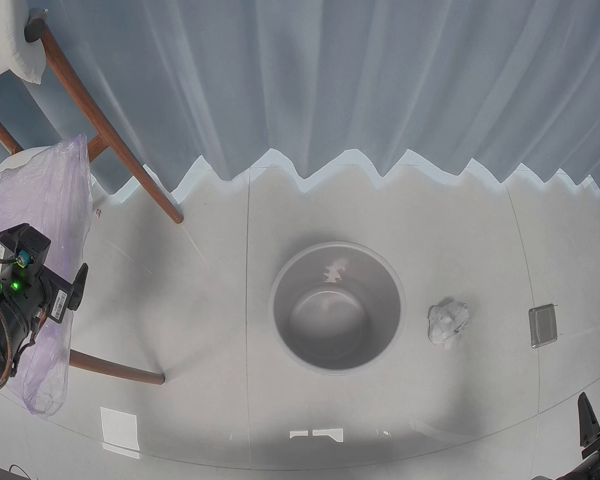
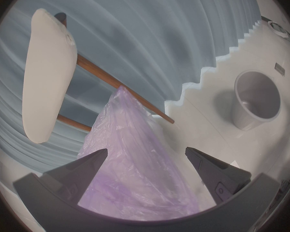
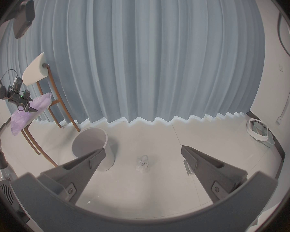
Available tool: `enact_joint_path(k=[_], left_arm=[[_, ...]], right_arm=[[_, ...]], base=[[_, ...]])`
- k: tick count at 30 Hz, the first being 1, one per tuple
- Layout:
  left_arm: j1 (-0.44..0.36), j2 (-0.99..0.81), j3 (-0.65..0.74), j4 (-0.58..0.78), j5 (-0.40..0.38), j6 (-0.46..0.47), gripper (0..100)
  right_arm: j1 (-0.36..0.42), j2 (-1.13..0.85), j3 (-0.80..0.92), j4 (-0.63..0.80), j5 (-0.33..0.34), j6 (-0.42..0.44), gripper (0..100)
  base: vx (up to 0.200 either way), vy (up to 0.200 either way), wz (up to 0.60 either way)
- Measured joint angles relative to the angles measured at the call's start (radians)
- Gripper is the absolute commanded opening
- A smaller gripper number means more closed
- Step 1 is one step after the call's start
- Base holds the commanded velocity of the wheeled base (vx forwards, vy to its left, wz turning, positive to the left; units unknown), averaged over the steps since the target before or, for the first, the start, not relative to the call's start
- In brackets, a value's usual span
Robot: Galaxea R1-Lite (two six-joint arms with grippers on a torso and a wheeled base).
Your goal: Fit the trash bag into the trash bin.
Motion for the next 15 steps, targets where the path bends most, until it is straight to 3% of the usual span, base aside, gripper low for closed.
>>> enact_joint_path(k=[5, 15], left_arm=[[0.054, 0.026, -0.01, -0.001, -0.052, 0.056, 100], [0.057, 0.067, -0.004, -0.007, -0.058, 0.11, 100]], right_arm=[[0.0, 0.0, 0.0, 0.0, 0.0, -0.002, 100], [0.0, 0.0, 0.0, 0.0, 0.001, -0.004, 100]], base=[[0.0, 0.0, 0.0], [0.0, 0.0, 0.0]])
